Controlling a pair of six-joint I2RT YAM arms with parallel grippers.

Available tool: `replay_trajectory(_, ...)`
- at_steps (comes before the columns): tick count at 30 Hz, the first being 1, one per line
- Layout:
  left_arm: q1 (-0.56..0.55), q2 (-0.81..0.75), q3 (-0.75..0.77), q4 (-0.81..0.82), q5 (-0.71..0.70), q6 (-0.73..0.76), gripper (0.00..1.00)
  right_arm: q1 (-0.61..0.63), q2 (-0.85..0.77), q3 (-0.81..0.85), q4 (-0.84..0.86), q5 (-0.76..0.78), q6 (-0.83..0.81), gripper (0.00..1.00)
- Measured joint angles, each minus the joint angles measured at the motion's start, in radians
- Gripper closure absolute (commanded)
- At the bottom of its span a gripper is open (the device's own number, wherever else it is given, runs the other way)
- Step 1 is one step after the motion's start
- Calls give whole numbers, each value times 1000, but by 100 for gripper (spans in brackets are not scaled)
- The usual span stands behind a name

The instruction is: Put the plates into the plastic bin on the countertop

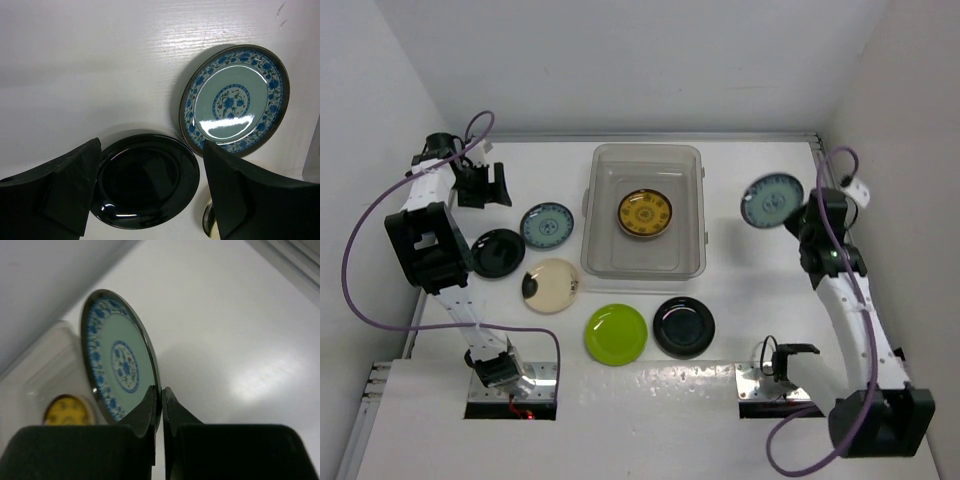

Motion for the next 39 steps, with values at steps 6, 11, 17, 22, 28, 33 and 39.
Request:
replay_trajectory(6,-11,19,3,1,10,0,16,327,330,326,167,-55,-70,100)
replay_trajectory(11,-49,100,44,-1,26,-1,16,439,713,549,151,-212,-95,100)
replay_trajectory(17,-102,201,110,5,26,0,16,449,1000,661,76,-312,-99,100)
replay_trajectory(22,-121,240,112,5,29,4,16,441,1078,689,34,-356,-91,54)
replay_trajectory(28,-126,263,118,10,20,8,18,450,1094,782,-42,-402,-149,26)
replay_trajectory(33,-133,278,130,5,27,45,48,463,1081,790,-65,-407,-189,26)
replay_trajectory(39,-140,294,127,-54,90,112,96,449,977,707,-66,-393,-194,25)
